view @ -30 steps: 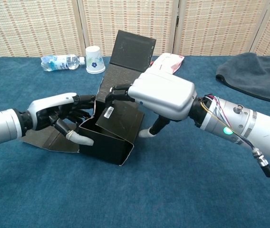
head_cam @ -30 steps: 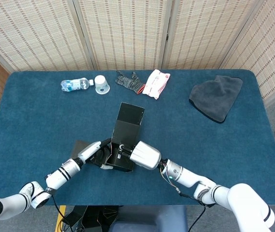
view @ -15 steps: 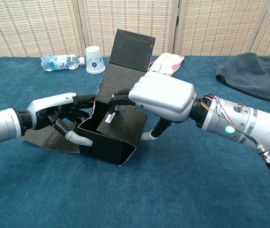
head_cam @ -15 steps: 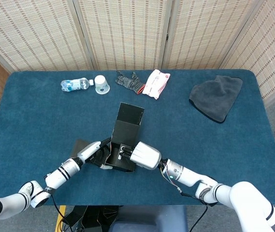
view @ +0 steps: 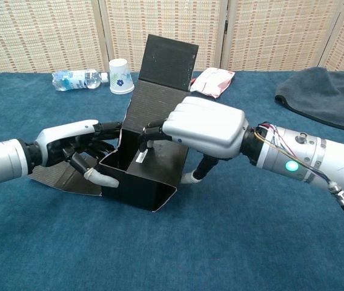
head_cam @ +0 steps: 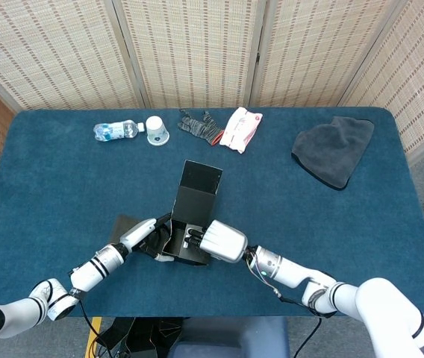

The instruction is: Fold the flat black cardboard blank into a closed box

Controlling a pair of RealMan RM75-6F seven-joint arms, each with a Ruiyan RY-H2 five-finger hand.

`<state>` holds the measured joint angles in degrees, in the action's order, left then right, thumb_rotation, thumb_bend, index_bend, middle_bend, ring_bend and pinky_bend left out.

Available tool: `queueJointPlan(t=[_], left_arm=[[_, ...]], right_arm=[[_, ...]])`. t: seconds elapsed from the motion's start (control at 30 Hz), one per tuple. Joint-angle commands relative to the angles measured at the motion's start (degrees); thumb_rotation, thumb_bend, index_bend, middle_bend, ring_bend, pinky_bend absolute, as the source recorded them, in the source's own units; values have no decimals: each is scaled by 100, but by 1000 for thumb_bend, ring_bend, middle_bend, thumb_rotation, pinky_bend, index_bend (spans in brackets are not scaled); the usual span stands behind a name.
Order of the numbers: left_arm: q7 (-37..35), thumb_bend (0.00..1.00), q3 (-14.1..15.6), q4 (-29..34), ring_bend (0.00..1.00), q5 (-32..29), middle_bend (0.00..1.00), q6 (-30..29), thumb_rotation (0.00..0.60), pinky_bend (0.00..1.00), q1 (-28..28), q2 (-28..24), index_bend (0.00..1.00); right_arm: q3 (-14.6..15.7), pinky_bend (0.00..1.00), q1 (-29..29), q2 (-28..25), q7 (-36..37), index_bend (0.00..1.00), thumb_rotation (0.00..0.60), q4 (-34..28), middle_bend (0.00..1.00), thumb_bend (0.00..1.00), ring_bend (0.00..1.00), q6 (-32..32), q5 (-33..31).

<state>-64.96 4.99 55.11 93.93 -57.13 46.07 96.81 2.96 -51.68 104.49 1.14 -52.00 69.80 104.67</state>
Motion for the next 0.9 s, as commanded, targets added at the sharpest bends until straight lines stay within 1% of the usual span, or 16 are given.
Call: queueJointPlan(t=[0.03,0.3,0.5,0.73,0.9], left_arm=[[-25,70,-1,4,467,-8,166,11,600,653,3,-1,94],[-125,71,-22,15,469,-41,166,42,600,653,15,1,96],[-187,71,-32,20,469,-55,166,60,600,653,25,-2,98],[-268,71,-46,21,469,-78,166,78,600,653,28,-11,98],[-317,71,-51,4,469,-91,166,86,600,653,25,-24,98]], right_arm=[[2,959,-30,-30,-21,308,600,-53,346,155,736,-68,-8],[1,959,-144,-91,-19,355,600,-168,367,230,739,-226,10],[-20,962,-241,-113,-7,388,600,-213,382,266,742,-360,2],[-53,963,-360,-106,69,411,600,-192,398,333,748,-472,-6],[-10,968,-415,-115,175,440,600,-160,417,361,756,-583,-9]])
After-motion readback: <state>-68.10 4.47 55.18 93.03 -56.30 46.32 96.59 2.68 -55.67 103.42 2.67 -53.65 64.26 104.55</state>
